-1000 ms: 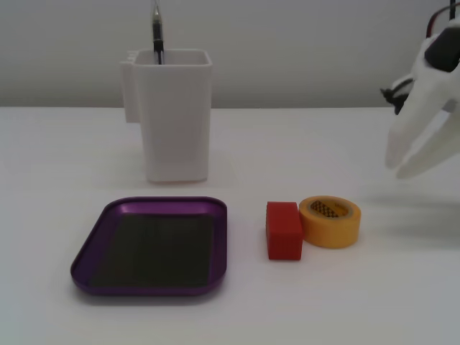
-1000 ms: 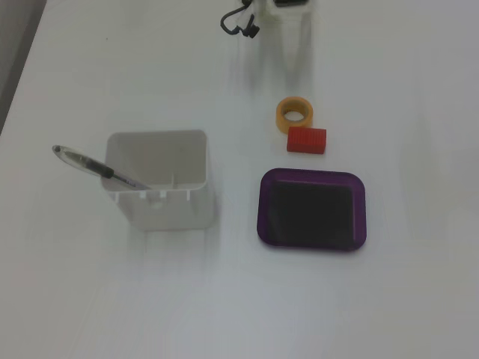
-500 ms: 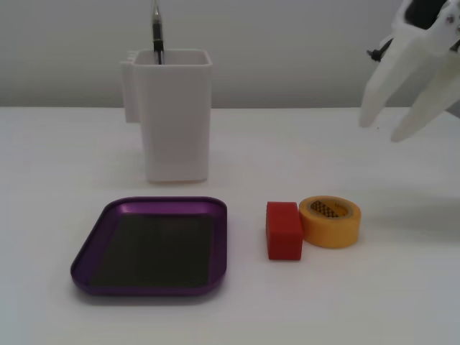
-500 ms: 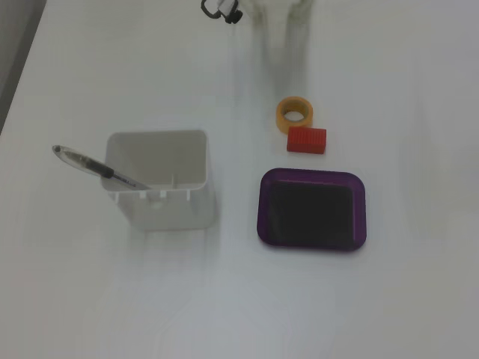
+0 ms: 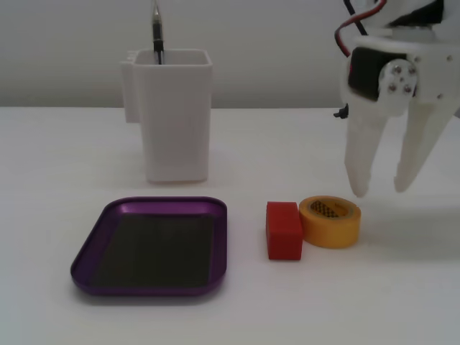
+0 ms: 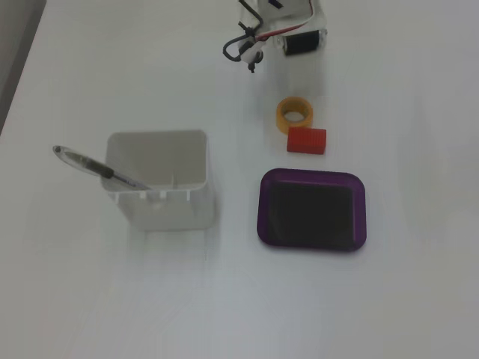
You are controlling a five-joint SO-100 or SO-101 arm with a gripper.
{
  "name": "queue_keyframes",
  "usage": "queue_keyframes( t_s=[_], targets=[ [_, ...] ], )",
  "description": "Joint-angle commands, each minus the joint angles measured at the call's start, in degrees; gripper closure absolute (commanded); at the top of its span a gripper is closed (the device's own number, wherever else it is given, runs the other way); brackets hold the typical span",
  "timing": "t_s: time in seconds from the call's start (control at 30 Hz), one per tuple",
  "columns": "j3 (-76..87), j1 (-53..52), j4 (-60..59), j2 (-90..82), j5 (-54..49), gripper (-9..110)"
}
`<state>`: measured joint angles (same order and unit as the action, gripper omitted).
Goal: Grab up the yellow tape and put it in the box.
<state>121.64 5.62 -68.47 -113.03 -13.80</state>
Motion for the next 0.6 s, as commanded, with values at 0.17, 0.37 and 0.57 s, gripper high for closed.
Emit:
queue_keyframes(
  t_s=[0.17,0.37,0.57],
  targets=[
    [-2.2,1.1,4.5,1.9,0.9,89],
    [-1.8,1.0,7.1,3.6,0.7,89],
    [-1.3,1.0,10.5,7.5,0.5,89]
  ],
)
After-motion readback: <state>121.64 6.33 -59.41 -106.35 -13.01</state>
